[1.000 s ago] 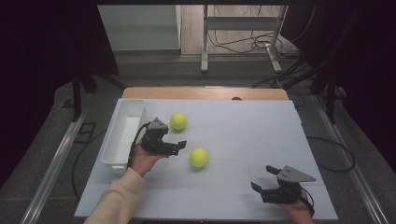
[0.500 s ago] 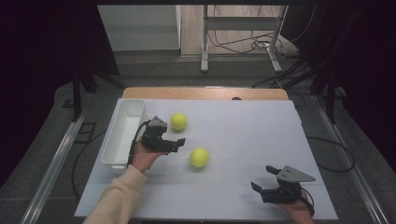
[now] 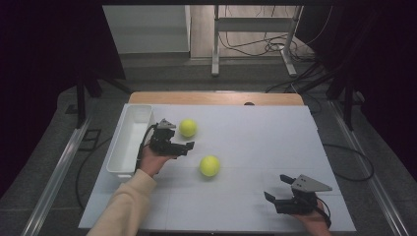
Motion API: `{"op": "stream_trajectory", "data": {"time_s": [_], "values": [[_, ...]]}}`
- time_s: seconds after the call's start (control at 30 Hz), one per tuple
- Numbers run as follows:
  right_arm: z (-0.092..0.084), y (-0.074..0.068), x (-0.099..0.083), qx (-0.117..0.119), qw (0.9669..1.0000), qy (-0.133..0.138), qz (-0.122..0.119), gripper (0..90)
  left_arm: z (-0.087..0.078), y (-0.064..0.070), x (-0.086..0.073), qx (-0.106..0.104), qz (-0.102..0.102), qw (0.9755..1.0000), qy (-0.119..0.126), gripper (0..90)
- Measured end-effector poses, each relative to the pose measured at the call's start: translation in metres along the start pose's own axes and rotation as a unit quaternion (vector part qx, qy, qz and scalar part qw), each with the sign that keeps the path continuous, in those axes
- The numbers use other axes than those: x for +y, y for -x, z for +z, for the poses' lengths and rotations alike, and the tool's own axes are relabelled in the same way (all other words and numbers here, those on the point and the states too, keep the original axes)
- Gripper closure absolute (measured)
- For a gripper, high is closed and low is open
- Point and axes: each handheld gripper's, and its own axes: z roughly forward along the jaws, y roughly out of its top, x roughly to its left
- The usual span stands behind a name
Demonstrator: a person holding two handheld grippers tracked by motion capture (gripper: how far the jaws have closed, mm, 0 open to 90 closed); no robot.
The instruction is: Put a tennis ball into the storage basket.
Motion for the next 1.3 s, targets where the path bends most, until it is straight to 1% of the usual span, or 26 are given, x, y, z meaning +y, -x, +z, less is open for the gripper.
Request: {"op": "stream_trajectory", "data": {"time_s": [0.1, 0.17, 0.2, 0.3, 0.4, 0.93, 1.07, 1.3], "values": [[0.0, 0.0, 0.0, 0.0, 1.0, 0.0, 0.0, 13.3, 0.003, 0.0, 0.002, 0.001, 0.0, 1.0, -0.002, 7.0], [0.0, 0.0, 0.0, 0.0, 1.0, 0.0, 0.0, 13.3, 0.005, -0.001, 0.003, 0.002, 0.003, 1.0, -0.003, 7.1], [0.0, 0.0, 0.0, 0.0, 1.0, 0.0, 0.0, 13.3, 0.006, -0.001, 0.003, 0.003, 0.0, 1.0, -0.004, 7.1], [0.0, 0.0, 0.0, 0.001, 1.0, 0.0, 0.0, 13.3, 0.011, -0.002, 0.005, 0.006, 0.001, 0.9999, -0.011, 7.0], [0.0, 0.0, 0.0, 0.001, 1.0, 0.001, 0.0, 13.3, 0.014, -0.004, 0.007, 0.01, 0.003, 0.9998, -0.015, 7.0], [0.0, 0.0, 0.0, 0.001, 1.0, -0.001, 0.0, 13.3, 0.029, -0.015, 0.015, 0.02, -0.003, 0.9994, -0.026, 6.9], [0.0, 0.0, 0.0, 0.001, 1.0, 0.001, 0.001, 13.3, 0.032, -0.019, 0.017, 0.022, -0.007, 0.9993, -0.028, 6.9], [0.0, 0.0, 0.0, 0.001, 1.0, -0.001, 0.0, 13.2, 0.037, -0.023, 0.019, 0.026, -0.011, 0.9992, -0.026, 6.9]]}}
